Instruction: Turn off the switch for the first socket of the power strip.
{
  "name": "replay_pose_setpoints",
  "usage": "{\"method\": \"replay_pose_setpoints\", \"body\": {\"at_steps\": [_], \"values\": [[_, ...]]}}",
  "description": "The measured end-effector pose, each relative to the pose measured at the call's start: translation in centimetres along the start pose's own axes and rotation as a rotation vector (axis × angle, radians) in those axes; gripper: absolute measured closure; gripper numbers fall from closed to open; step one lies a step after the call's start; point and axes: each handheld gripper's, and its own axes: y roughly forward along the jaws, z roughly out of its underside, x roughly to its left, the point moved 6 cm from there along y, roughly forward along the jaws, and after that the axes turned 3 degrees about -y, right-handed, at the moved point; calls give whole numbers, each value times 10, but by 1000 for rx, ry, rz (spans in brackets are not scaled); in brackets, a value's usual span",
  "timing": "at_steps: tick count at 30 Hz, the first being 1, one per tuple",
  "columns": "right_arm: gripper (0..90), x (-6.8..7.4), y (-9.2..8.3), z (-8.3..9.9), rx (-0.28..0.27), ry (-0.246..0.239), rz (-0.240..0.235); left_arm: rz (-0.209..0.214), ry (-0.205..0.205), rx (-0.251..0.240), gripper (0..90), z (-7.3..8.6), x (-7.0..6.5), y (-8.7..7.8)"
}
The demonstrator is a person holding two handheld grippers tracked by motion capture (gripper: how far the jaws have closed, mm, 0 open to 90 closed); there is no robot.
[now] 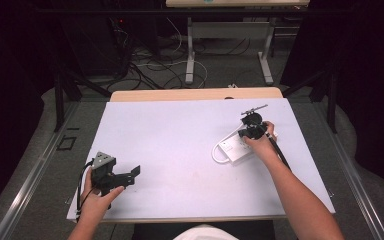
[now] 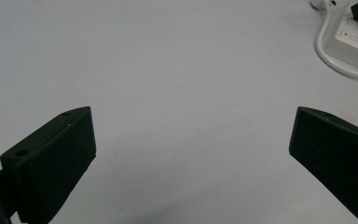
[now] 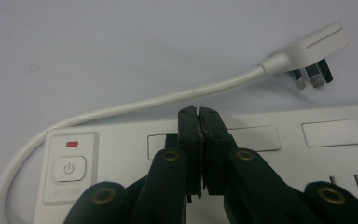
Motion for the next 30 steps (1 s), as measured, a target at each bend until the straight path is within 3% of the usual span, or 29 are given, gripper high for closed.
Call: {"method": "replay_pose_setpoints", "body": {"at_steps": [30], "values": [[900, 1, 2, 2, -11, -3, 18, 1, 5, 0, 3, 0, 0, -1]]}}
